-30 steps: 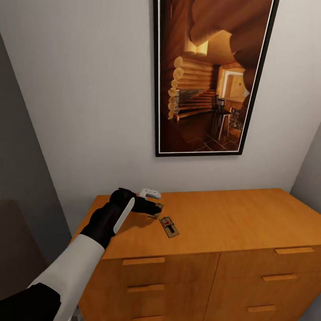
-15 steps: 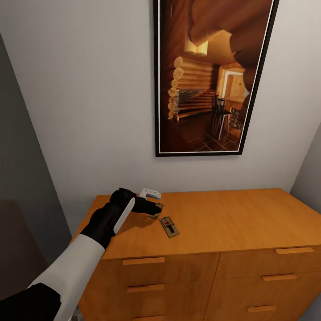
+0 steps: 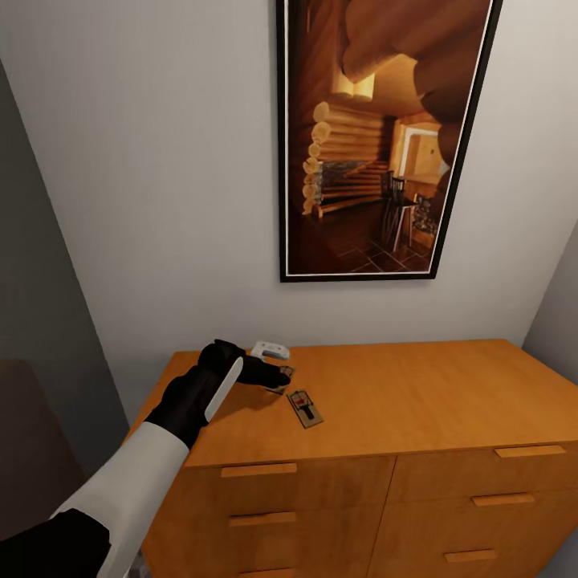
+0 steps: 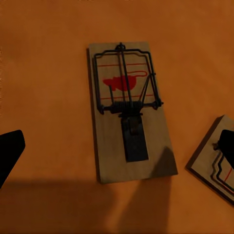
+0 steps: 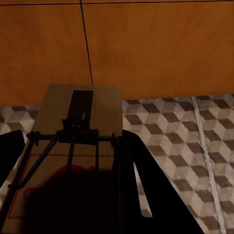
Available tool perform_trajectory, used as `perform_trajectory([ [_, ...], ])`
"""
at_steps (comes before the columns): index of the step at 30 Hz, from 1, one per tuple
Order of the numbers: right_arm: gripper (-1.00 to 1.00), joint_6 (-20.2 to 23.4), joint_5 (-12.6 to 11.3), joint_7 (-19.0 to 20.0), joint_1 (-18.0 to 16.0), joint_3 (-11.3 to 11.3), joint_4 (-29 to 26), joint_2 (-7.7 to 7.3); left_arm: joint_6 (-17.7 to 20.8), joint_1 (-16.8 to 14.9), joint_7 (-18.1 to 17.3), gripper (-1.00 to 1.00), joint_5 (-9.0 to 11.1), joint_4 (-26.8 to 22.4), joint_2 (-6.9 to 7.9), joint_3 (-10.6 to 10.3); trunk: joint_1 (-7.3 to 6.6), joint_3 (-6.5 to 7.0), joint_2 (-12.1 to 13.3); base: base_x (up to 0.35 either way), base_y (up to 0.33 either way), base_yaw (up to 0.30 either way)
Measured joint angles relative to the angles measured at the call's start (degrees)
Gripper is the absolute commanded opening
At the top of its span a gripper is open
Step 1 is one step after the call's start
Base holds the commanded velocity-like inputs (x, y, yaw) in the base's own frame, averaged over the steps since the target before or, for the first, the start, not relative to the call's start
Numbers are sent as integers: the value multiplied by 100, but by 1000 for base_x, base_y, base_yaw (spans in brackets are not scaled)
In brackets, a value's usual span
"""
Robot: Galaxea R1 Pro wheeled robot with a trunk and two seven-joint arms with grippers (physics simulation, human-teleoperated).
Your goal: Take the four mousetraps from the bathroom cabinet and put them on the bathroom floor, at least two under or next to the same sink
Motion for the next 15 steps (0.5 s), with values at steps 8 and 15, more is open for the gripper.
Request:
perform_trajectory([
  [8, -100, 0, 1, 12, 0, 0, 0, 2, -6, -2, -10, 100, -212, -3, -15, 0, 0, 0, 0, 0, 0, 0],
  [15, -100, 0, 6, 14, 0, 0, 0, 23, -6, -1, -19, 100, -479, -8, -42, 7, 0, 0, 0, 0, 0, 0],
])
